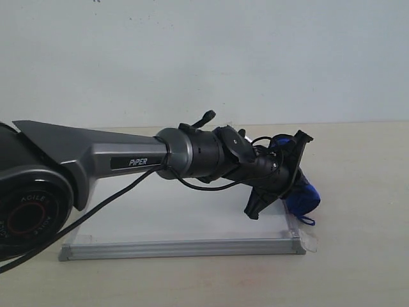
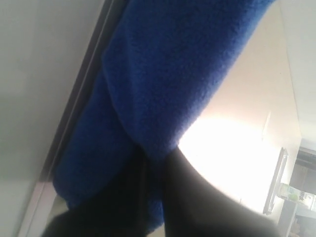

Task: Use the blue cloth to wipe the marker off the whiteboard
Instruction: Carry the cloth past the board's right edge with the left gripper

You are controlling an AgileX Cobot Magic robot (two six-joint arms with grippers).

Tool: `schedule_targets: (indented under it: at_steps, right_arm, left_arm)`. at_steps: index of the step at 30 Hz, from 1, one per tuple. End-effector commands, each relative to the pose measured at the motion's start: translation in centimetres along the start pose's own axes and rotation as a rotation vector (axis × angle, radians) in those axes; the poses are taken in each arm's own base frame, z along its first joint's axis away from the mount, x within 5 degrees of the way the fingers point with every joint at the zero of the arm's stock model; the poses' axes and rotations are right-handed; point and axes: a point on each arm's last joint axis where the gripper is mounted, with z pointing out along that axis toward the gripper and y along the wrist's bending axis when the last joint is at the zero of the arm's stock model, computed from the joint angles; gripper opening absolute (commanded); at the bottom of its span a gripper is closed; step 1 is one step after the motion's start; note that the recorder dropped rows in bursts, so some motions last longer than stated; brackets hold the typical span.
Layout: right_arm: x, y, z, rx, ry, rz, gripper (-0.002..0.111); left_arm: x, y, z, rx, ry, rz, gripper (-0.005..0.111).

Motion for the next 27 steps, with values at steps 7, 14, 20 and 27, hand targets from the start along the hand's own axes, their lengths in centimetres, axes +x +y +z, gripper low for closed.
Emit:
schedule_targets:
  at_steps: [7,14,20,27]
  right_arm:
    - [-0.1,0.0,0.0,0.002,-0.015,-0.001,0.000]
    - [-0.1,0.0,0.0,0.002,-0.015,-0.001,0.000]
    - [-0.1,0.0,0.0,0.002,-0.015,-0.001,0.000]
    - [-0.1,0.0,0.0,0.002,-0.015,-0.001,0.000]
  left_arm:
    - [0.2,1.2,1.0,-0.028,0.015,0.010,0.006]
    - [-0.3,1.3,0.9,-0.029,0.026,-0.013,0.041]
    - [-0.1,1.2,0.8,-0.024,0.046,-0.052,0.052]
    - [-0.2,-1.6,-0.3,0.052,0.083,-0.022,0.052]
